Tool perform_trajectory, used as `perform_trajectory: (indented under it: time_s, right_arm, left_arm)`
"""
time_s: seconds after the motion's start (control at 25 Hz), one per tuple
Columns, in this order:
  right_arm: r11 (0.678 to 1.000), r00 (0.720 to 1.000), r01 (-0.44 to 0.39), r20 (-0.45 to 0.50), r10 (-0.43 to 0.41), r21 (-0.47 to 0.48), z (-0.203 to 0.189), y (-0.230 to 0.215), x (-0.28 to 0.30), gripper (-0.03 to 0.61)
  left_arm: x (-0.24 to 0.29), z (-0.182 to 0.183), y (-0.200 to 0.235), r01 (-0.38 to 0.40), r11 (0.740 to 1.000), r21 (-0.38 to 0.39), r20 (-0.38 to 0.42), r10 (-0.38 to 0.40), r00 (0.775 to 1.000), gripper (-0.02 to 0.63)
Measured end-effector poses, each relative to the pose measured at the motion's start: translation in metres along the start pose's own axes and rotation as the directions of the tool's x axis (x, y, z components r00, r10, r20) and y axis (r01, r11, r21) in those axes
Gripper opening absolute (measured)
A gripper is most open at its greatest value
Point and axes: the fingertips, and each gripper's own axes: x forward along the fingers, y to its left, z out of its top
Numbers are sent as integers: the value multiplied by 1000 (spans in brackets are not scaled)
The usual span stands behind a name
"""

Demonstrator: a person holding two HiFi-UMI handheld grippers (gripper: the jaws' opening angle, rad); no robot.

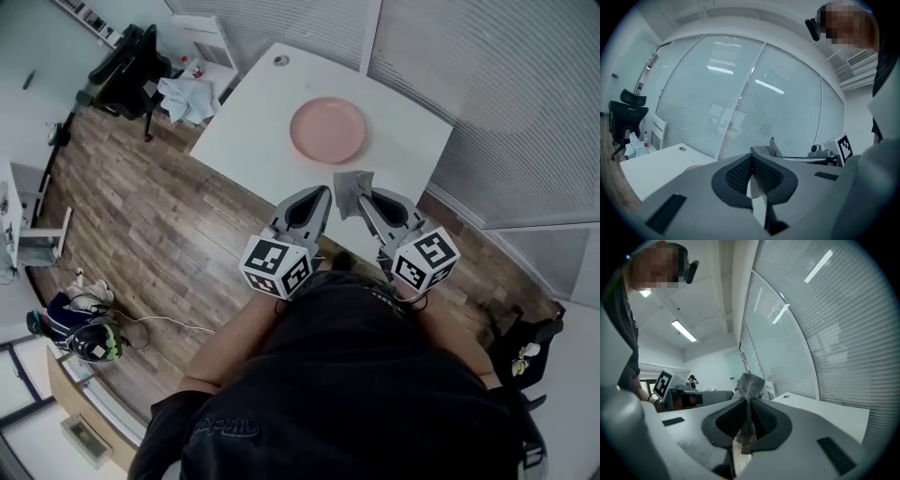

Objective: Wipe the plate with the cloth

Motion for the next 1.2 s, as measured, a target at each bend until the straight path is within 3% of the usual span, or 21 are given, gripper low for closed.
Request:
perform_trajectory:
  time_s: [0.44, 0.68, 0.92, 1.2]
  right_arm:
    - [979, 980, 195, 18, -197, 56, 8, -40, 18, 43]
    - [956, 958, 283, 32, -286, 82, 13, -43, 67, 43]
    - [919, 921, 377, 54, -385, 119, 18, -41, 115, 43]
    - [892, 899, 427, 32, -436, 145, 0, -21, 158, 43]
  left_arm:
    - [56, 10, 30, 163, 987, -1, -102, -162, 982, 17]
    - [72, 31, 79, 235, 971, 48, -152, -226, 962, 17]
    - [74, 40, 126, 337, 940, 53, -244, -315, 917, 18]
    - [60, 30, 174, 388, 921, 28, -315, -360, 878, 27]
